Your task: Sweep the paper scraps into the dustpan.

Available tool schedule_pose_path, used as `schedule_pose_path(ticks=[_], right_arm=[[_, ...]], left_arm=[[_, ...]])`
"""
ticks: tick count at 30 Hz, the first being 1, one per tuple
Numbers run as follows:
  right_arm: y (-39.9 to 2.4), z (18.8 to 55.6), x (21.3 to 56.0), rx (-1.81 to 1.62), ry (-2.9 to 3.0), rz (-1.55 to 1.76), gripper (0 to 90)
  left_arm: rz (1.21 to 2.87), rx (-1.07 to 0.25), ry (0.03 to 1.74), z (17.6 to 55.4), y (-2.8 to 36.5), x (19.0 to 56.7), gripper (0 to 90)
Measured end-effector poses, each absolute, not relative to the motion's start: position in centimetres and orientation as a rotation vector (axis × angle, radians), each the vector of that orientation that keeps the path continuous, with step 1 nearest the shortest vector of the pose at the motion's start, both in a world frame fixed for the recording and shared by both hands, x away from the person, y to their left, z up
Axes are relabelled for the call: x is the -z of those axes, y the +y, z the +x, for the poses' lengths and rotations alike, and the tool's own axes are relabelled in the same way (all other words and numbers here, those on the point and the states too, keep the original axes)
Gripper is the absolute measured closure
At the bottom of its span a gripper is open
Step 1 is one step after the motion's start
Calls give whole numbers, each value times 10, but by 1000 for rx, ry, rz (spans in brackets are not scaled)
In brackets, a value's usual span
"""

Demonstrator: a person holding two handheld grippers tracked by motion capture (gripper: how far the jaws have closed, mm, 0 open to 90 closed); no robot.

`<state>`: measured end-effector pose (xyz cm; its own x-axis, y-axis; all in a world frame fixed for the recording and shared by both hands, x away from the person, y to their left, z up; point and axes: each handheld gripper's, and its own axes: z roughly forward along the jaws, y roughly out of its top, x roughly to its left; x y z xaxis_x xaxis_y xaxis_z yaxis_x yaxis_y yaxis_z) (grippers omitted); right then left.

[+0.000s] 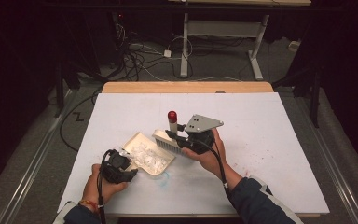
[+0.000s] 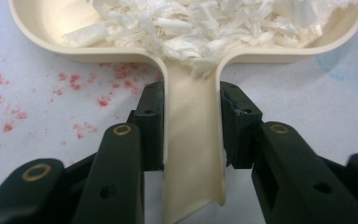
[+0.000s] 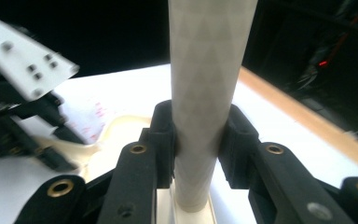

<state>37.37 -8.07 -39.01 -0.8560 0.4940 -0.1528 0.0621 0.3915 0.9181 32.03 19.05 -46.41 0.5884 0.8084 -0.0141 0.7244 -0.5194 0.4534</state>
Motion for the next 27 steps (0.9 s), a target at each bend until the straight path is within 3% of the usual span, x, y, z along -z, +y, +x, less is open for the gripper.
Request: schedule_pose_path(ticks=[6,27], right_arm=[[-93,370,384,-1439,2241,476,704],[-221,332,348,-1437,2147,610,704]], left_arm=[[2391,-279,1239,322,190,464,631],[2322,-301,1323,340,190,465,628]])
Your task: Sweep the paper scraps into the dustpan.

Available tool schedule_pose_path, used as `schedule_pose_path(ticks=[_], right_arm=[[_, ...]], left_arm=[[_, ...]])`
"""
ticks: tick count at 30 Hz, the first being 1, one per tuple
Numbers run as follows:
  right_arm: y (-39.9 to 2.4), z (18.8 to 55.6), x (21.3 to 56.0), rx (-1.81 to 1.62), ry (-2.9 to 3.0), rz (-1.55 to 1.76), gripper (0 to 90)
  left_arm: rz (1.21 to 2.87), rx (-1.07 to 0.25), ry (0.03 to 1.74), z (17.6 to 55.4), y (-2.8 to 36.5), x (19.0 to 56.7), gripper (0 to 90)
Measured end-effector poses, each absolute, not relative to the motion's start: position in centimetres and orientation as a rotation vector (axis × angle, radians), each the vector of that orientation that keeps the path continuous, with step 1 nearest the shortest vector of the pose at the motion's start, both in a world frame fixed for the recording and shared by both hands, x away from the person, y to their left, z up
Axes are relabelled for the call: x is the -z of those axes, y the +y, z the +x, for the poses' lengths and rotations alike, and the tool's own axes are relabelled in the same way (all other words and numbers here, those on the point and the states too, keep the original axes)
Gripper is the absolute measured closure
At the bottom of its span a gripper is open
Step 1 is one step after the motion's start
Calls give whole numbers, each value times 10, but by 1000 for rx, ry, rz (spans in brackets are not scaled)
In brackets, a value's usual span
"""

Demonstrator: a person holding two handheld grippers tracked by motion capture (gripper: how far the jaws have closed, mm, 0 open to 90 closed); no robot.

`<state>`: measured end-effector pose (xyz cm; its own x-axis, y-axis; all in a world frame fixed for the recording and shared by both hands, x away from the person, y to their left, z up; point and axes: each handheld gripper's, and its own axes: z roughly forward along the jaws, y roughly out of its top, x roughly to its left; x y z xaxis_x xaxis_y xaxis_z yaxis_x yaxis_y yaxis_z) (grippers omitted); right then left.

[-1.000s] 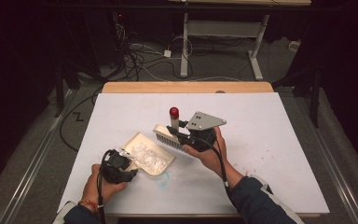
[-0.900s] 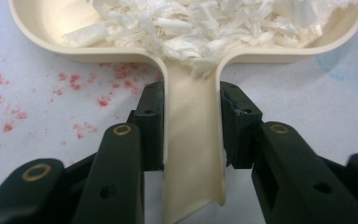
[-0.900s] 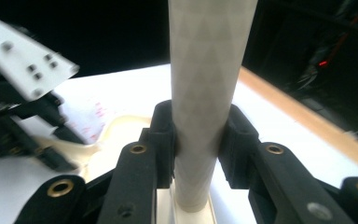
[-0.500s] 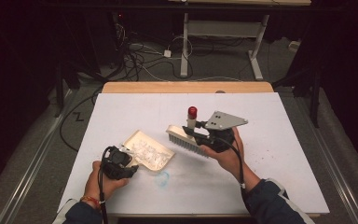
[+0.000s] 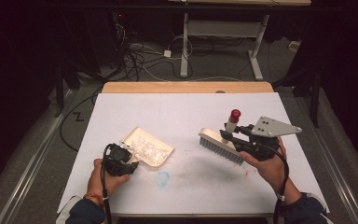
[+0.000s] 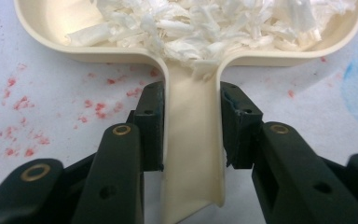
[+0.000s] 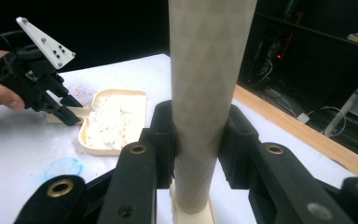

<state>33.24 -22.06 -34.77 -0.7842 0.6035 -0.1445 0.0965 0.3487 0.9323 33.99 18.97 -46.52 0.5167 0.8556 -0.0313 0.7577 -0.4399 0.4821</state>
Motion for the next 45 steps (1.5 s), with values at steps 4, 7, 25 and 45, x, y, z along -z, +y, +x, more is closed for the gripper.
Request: schedule_pose_path(ticks=[4,7,25,45], right_arm=[[-238,323,346,-1415,2162,622,703],[-253,317,348,-1412,2187,635,703],[-292,289,359,-1401,2309,695,703],[-304,297,372,-1359,2392,747,702]], left_arm=[[2286,-325,1361,342,191,464,619],[2264,-343,1388,344,194,464,621],[2162,-381,1498,367,209,467,625],[2170,-430,1486,363,187,470,516]])
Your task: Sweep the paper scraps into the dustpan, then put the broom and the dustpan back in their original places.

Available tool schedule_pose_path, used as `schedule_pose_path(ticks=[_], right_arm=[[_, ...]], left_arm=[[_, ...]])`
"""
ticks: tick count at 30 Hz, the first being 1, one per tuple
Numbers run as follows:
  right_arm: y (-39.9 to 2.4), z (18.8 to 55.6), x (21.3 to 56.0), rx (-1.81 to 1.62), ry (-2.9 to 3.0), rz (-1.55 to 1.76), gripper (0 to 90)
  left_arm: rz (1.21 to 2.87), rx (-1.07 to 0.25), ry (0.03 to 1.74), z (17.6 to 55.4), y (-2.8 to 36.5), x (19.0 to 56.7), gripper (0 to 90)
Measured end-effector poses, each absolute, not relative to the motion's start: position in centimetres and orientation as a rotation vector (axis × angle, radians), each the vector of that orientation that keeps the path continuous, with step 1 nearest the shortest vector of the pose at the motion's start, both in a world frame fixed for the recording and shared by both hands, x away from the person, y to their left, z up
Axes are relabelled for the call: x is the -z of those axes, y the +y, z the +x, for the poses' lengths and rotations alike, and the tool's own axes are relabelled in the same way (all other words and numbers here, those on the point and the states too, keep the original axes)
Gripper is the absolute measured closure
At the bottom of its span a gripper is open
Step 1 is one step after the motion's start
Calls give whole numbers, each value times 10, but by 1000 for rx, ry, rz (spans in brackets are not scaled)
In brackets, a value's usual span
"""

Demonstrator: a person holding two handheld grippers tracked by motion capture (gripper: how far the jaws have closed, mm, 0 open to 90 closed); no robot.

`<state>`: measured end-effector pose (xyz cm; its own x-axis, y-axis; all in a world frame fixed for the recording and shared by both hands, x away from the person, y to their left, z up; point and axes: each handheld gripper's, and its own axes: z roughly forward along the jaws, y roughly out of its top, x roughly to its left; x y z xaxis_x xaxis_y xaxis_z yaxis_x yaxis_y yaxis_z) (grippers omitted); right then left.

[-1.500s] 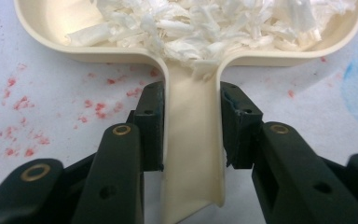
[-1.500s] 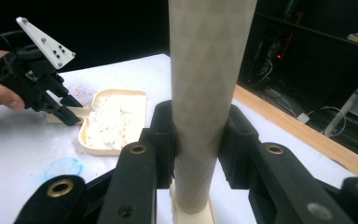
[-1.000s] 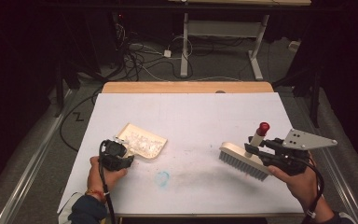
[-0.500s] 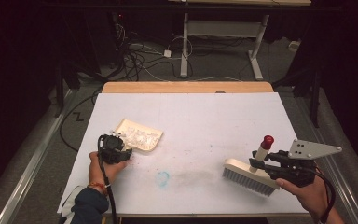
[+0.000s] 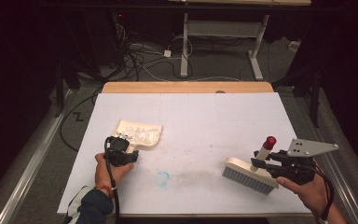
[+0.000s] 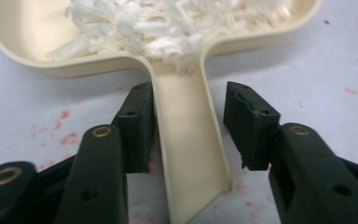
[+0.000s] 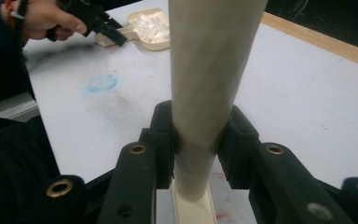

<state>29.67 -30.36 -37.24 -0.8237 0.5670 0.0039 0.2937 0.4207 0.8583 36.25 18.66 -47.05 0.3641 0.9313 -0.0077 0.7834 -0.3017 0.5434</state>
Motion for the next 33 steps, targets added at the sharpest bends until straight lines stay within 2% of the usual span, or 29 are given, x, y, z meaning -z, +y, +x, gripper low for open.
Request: schedule_pose_path(ticks=[5,10,13,18,21,25,28,33], right_arm=[[-305,302,373,-1355,2384,767,699],[-307,313,374,-1354,2366,811,687],[-309,320,375,-1364,2352,847,681],[-307,329,377,-1348,2336,886,667],[-304,338,378,-1332,2324,904,656],[-301,348,381,-1318,2302,945,643],[-298,356,383,-1296,2290,965,630],[-292,378,388,-1250,2267,1003,615]], left_arm=[[2159,-470,1347,345,187,460,414],[2091,-582,1134,323,197,450,338],[2093,-658,1092,310,206,455,284],[2037,-633,1109,301,228,463,270],[2034,-667,1114,297,233,468,244],[2050,-589,1165,297,236,477,286],[2042,-557,1220,301,237,479,378],[2046,-465,1214,310,237,482,531]])
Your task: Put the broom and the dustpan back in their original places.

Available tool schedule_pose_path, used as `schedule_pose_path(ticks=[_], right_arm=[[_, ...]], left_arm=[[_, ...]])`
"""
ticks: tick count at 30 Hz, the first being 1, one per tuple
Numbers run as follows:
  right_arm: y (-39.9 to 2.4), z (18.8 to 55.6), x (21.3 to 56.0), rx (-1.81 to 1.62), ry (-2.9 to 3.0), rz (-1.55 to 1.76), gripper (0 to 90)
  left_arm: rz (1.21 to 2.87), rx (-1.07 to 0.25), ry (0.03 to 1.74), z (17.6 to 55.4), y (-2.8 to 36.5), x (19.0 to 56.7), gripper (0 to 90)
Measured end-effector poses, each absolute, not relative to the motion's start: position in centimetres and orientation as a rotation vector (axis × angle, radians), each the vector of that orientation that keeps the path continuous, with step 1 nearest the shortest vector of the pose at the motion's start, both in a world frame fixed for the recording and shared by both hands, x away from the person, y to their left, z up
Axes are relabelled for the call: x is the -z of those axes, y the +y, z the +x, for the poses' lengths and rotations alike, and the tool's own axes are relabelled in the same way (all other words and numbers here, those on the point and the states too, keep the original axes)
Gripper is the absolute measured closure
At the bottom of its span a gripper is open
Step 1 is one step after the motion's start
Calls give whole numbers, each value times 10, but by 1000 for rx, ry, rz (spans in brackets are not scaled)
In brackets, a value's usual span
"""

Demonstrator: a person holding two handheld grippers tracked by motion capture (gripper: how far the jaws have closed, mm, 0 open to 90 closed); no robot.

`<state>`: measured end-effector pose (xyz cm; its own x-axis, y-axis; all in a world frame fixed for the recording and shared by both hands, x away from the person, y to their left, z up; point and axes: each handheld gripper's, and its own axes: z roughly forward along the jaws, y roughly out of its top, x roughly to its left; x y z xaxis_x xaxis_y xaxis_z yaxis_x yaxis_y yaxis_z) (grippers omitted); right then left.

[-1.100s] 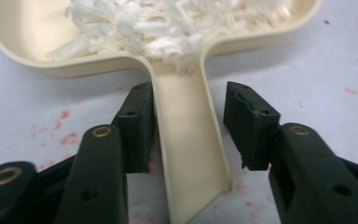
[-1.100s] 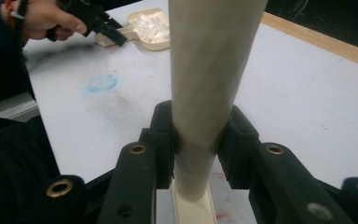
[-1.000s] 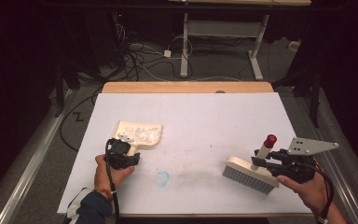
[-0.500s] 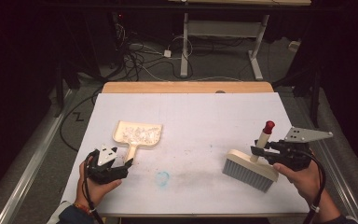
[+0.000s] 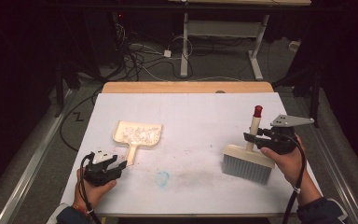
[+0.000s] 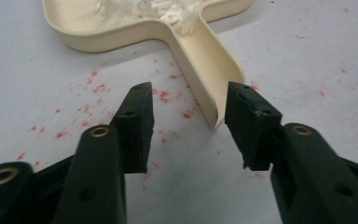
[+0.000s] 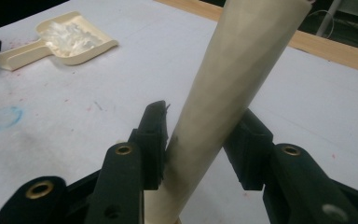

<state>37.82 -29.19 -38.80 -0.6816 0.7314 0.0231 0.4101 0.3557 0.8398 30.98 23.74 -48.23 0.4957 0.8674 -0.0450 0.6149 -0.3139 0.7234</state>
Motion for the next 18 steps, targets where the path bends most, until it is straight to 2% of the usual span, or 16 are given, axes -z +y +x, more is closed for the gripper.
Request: schedule_pose_path(ticks=[3,7,15,18], right_arm=[[-288,389,391,-1231,2263,1029,613],[-282,406,396,-1178,2241,1068,602],[-274,428,406,-1116,2187,1135,590],[-272,430,407,-1089,2147,1142,578]], left_arm=[[2097,-440,1198,314,230,484,602],[2163,-436,1160,316,222,486,631],[2156,-444,1120,317,216,483,632],[2129,-483,1096,314,215,479,586]])
